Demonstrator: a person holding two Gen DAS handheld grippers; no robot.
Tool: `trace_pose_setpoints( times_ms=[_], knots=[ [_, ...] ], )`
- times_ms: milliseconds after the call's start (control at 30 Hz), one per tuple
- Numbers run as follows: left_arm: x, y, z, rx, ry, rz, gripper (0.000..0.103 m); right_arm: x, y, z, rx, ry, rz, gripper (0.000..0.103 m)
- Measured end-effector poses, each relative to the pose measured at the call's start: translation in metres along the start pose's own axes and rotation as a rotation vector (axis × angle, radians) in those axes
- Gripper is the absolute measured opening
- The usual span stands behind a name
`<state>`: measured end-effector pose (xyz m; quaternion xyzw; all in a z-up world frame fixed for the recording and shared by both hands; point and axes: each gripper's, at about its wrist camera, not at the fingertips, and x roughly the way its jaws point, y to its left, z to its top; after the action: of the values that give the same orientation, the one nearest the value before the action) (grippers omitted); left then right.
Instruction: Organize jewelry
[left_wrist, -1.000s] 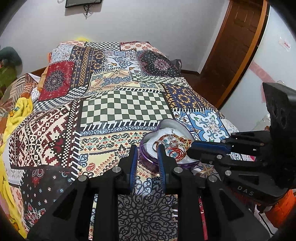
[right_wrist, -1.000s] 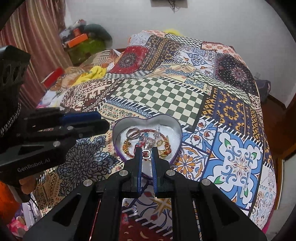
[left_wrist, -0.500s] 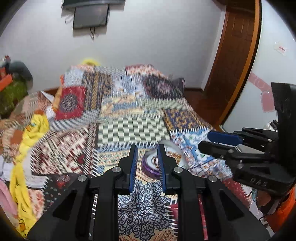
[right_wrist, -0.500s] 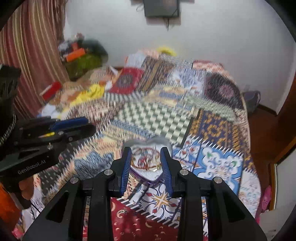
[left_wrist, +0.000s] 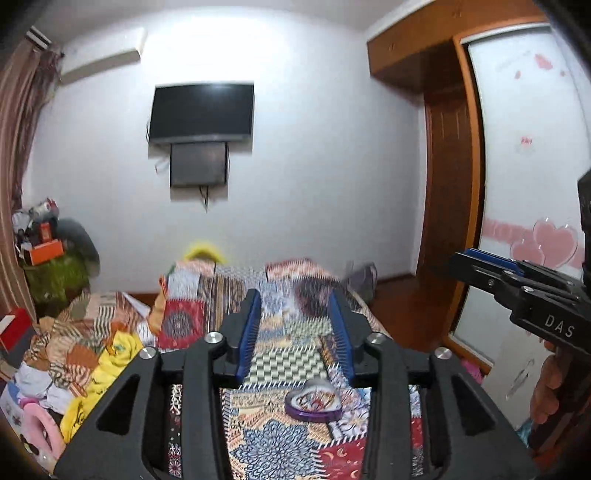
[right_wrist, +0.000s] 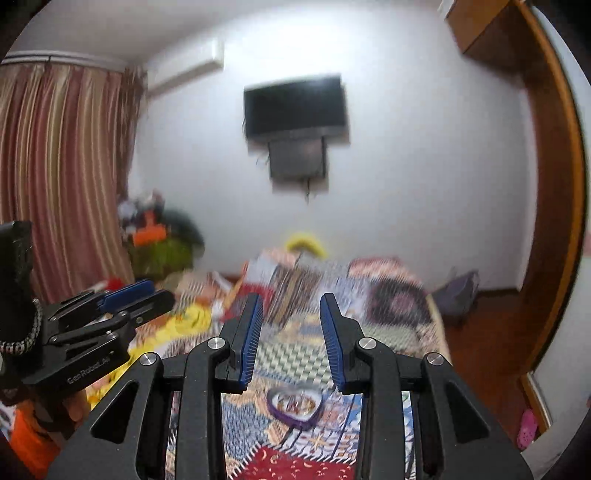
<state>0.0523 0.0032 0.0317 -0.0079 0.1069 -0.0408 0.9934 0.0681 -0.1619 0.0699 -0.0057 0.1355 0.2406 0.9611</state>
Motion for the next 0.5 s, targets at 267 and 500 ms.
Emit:
trace_pose_setpoints(
  times_ms=[267,500],
  knots=[
    [-0.041,-0.002,0.003,-0.039,-0.098,0.056,0.095,-0.049,0.015,0.0,-0.001,-0.141,-0.112,0.072],
    [-0.036,0.007,-0.003,-0.069,-0.078,0.064,0.096,-0.052,0.018,-0.005,0.013,-0.17,-0.19,0.102]
  ],
)
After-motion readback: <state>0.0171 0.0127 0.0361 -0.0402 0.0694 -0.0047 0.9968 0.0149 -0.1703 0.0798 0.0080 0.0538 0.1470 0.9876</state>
